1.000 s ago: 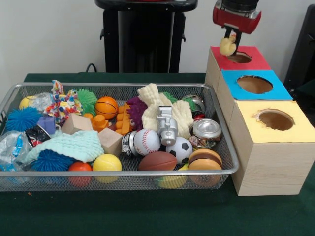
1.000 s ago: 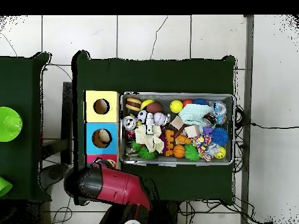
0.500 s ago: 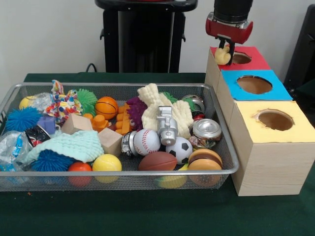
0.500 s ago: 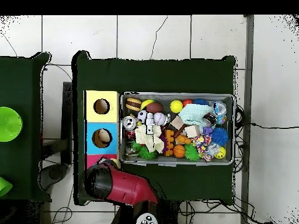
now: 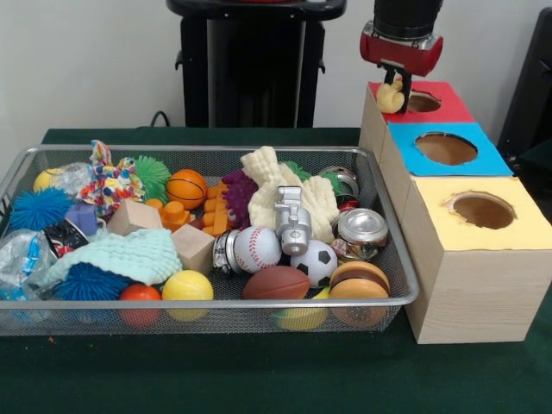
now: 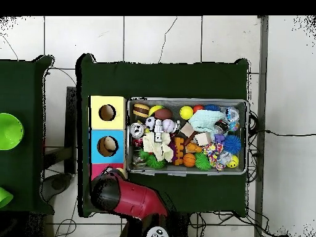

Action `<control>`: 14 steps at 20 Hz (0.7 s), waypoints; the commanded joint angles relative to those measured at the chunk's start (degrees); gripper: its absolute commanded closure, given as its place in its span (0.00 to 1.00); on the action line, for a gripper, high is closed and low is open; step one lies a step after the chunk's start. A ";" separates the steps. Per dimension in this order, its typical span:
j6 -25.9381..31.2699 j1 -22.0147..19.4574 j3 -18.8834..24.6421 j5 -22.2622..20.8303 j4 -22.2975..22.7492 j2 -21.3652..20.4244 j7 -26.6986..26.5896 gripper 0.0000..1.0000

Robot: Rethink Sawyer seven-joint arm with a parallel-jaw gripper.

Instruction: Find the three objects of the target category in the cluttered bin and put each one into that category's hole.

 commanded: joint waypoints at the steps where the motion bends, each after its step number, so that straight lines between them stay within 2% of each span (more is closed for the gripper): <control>1: -3.28 1.21 11.25 4.65 5.08 7.21 12.99 1.00; 8: -0.65 3.76 10.13 7.39 5.89 3.77 13.76 1.00; 14: -0.73 4.62 10.58 9.99 6.54 2.20 13.99 1.00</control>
